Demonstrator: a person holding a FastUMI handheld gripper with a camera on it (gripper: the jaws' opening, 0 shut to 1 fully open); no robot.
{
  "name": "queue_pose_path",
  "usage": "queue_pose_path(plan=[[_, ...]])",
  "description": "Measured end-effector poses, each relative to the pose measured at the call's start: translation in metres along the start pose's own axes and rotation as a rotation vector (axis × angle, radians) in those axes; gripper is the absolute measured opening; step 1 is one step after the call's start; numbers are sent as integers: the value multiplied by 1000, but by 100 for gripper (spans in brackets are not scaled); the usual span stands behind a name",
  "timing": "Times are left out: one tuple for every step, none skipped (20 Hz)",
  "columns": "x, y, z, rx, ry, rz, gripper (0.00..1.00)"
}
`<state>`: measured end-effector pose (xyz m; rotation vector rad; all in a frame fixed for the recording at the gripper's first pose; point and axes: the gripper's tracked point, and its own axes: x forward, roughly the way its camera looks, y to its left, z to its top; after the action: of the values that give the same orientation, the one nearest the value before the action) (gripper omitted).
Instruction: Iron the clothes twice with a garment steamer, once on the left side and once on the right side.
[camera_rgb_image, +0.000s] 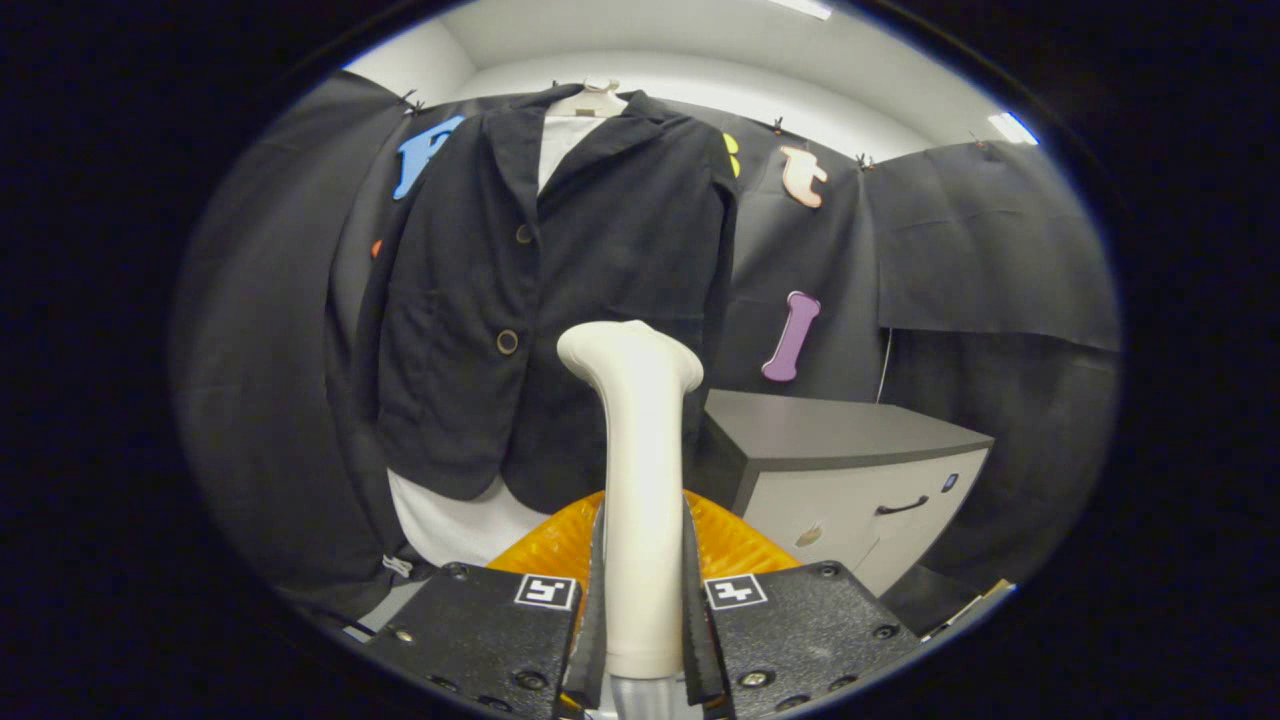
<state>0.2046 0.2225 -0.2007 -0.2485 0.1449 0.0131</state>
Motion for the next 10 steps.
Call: queue_pose_path(plan=[[-1,2,-10,-6,19,2,33],[-1,3,-20,-11,36,2,33],[-1,4,-28,-17,54,2,33],[0,6,-38,-24,70,0,34],[0,5,-46,-28,89,-1,34],[0,5,-54,-31,109,0,34],[1,6,-63,-31,129,1,34],[2,8,-71,-34,150,2,34],[2,9,-78,-36,172,6,34],[2,10,-85,-37,192,11,34]])
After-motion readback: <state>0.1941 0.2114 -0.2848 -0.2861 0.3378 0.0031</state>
